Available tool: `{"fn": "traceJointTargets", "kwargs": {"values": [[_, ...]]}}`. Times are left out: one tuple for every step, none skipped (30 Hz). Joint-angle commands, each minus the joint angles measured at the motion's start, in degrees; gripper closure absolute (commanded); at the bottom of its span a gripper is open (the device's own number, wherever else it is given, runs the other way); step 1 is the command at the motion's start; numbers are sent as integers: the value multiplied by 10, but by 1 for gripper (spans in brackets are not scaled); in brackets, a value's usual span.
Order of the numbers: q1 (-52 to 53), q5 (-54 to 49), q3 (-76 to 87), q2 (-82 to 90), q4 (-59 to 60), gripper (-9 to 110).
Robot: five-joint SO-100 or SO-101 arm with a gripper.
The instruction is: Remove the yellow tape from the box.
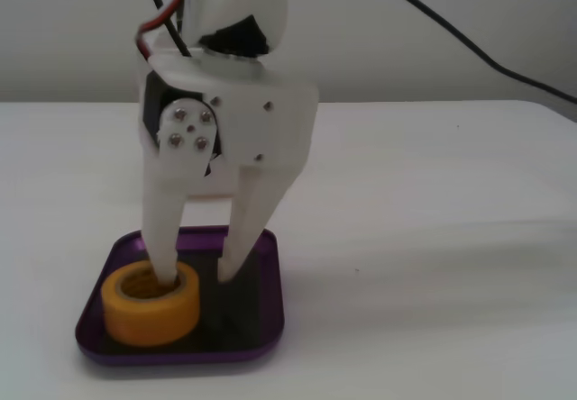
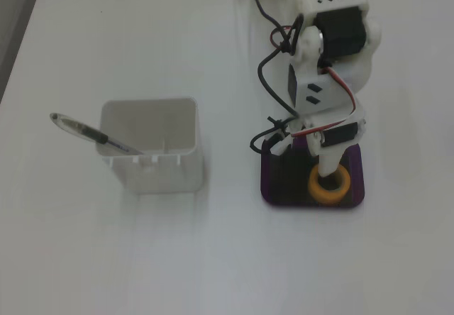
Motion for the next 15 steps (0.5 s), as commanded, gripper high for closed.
{"fn": "traceJointTargets", "kwargs": {"values": [[-4,4,-23,2,-3,91],[-4,4,-23,-3,-4,91],[-4,4,-23,-7,-4,91],[-4,4,-23,-11,-4,91],[-4,4,-23,-17,-4,91],[-4,4,-23,-21,-5,91],[-4,4,-25,-25,-5,91],[-4,4,-29,-30,-5,91],[-4,4,-33,-35,-5,91],[-4,4,-39,-40,-5,92],[-4,4,-44,-45,-5,92],[-4,4,-51,-49,-4,94],[-4,4,-60,-52,-1,97],[-4,9,-69,-54,2,101],[-4,21,-80,-55,3,103]]}}
